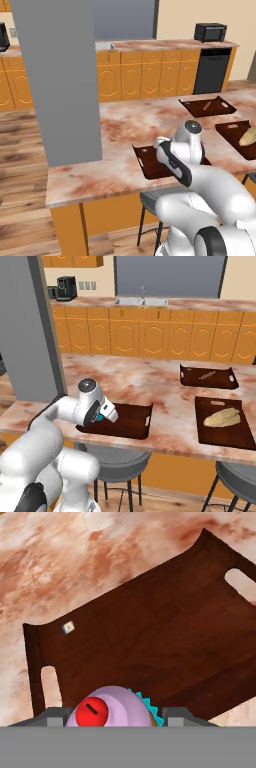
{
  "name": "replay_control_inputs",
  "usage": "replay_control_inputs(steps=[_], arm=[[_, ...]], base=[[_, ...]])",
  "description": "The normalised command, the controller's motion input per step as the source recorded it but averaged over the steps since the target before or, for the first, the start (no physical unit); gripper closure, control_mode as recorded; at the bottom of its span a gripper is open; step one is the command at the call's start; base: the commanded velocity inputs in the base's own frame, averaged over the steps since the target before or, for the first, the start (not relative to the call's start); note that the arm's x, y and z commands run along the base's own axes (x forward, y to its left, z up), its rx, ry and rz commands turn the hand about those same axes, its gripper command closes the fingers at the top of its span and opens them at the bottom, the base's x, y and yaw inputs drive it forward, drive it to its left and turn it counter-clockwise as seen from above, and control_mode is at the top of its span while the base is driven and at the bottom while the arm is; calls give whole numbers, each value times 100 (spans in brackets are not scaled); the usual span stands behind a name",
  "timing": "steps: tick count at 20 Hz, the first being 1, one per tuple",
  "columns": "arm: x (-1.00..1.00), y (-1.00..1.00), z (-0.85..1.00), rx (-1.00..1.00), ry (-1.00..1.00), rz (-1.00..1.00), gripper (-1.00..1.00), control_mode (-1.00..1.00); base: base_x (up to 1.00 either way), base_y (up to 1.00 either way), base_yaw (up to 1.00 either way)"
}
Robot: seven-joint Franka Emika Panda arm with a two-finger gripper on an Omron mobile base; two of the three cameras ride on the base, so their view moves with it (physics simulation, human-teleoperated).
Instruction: Take the cupcakes from the fridge and place them on the empty tray on the dining counter.
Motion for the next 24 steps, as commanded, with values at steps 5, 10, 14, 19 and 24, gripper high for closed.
replay_control_inputs(steps=[5, 10, 14, 19, 24], arm=[[30, 11, -29, 0, -6, 0, 100, -100], [21, 2, -34, 0, -4, 0, 100, -100], [0, 0, -23, 0, -7, 0, 100, -100], [0, 0, -30, 0, -4, 0, 100, -100], [-15, 1, -26, 0, -5, 0, -100, -100]], base=[[0, 0, 0], [0, 0, 0], [0, 0, 0], [0, 0, 0], [0, 0, 0]])
